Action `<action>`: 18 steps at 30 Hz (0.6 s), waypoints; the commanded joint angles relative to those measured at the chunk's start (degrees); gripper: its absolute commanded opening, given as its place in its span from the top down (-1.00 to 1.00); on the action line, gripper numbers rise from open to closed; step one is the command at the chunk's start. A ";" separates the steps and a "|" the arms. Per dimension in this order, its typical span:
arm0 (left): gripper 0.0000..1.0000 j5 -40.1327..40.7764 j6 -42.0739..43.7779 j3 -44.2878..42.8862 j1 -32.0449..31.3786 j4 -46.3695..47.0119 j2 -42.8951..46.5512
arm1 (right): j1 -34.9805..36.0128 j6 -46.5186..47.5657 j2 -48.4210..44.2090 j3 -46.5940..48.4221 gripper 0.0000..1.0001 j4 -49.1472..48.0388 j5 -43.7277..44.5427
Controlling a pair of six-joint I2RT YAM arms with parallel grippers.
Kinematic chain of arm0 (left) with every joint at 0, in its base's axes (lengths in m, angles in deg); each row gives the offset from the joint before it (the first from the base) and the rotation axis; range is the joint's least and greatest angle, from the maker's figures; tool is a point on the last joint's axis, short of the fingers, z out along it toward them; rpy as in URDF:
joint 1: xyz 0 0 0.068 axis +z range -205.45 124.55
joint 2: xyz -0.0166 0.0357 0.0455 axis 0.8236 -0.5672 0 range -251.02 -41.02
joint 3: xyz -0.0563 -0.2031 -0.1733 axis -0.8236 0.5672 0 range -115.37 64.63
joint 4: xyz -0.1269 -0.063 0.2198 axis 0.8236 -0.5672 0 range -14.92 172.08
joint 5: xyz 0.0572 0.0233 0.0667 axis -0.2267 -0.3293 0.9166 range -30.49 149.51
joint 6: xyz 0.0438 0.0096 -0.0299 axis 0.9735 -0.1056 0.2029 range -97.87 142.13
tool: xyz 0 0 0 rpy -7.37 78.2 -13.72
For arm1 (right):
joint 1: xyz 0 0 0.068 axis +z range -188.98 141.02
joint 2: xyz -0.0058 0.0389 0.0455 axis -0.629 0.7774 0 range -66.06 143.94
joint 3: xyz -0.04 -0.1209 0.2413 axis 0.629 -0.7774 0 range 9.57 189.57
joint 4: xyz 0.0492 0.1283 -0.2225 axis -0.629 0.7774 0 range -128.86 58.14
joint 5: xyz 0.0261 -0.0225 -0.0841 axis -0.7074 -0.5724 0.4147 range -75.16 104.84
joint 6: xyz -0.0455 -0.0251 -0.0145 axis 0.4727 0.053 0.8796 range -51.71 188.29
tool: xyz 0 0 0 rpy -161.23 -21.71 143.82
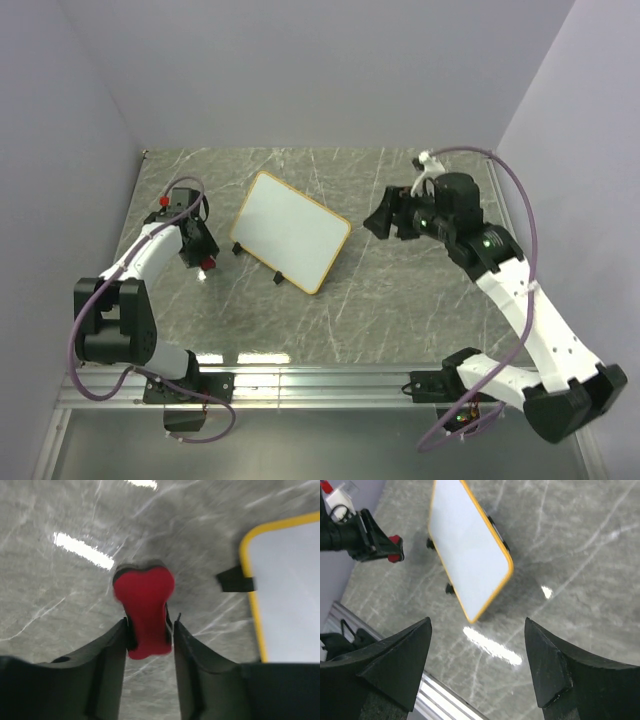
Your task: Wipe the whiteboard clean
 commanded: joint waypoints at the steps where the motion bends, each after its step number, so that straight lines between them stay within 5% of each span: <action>1: 0.05 1.06 -1.58 1.53 -0.11 0.31 -0.04 | -0.41 0.19 -4.85 -6.52 -0.63 3.74 2.32; 6: -0.35 2.03 -1.58 0.83 -0.11 -1.18 -0.57 | -0.67 -0.16 -10.41 -12.95 -0.67 4.97 3.64; 18: -0.32 -2.53 2.10 -13.49 -0.11 -11.72 8.56 | -0.85 -1.82 -14.10 -4.61 -0.64 10.94 11.00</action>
